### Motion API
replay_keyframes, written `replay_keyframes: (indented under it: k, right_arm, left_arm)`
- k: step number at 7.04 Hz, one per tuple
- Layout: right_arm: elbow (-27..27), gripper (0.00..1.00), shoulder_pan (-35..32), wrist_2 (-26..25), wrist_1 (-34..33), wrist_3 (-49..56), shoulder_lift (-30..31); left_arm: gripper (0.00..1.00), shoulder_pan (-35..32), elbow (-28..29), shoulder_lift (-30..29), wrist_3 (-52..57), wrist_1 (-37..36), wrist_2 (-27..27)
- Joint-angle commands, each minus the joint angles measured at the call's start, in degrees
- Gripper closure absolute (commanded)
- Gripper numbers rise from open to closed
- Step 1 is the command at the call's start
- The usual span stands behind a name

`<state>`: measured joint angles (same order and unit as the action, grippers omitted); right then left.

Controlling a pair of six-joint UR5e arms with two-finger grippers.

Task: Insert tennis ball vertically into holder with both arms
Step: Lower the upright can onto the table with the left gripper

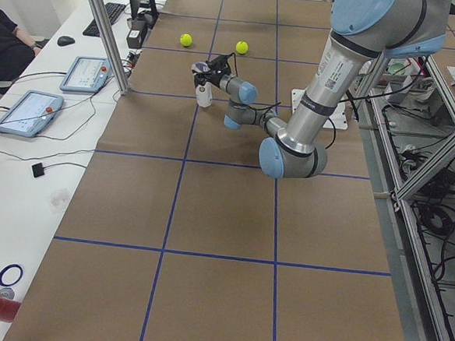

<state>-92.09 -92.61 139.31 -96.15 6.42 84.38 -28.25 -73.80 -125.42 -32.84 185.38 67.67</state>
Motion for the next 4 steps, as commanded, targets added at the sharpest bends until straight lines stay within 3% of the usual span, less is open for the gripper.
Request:
replay_keyframes:
  k: [1,2,3,4]
  right_arm:
    - [0.3,0.01,0.1,0.0,0.0,0.0,-0.2]
    - [0.3,0.01,0.1,0.0,0.0,0.0,-0.4]
    - [0.3,0.01,0.1,0.0,0.0,0.0,-0.4]
    - [0.3,0.0,0.1,0.0,0.0,0.0,-0.4]
  left_arm:
    - [0.83,1.1,0.1,0.0,0.1,0.2,-0.7]
    - [0.74,1.1,0.1,0.0,0.1,0.2,-0.7]
    - [0.49,1.1,0.1,-0.2,0.8,0.2,-0.8]
    - [0.37,1.2,0.2,-0.1,2.2,0.2,-0.8]
